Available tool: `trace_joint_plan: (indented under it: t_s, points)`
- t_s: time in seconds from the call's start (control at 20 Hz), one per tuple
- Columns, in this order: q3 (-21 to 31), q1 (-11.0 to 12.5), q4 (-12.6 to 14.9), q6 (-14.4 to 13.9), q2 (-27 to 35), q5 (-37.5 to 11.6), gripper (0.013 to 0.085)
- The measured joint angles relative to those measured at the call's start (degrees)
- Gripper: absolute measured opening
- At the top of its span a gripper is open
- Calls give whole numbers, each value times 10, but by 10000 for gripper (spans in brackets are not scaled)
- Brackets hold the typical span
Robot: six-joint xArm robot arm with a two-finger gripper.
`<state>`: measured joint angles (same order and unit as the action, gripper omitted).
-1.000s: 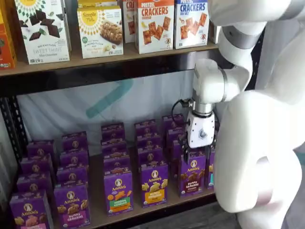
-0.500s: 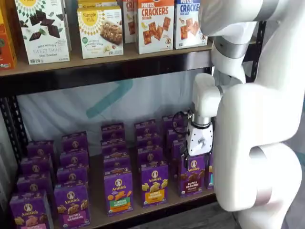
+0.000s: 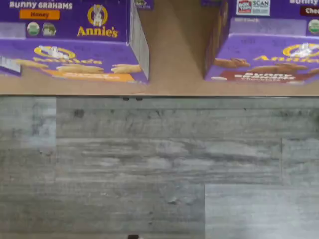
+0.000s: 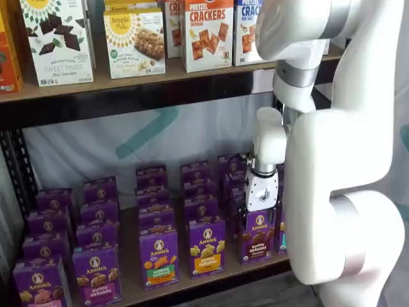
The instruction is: Pick up the purple box with a brown patch in the center, on the bottom shelf, the fifth box from the left
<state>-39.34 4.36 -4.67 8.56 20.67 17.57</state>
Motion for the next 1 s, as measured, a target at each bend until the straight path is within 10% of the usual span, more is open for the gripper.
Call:
trace_joint_plan:
  t_s: [1.0]
  points:
    - [-172, 37, 49, -10, 135, 26, 850]
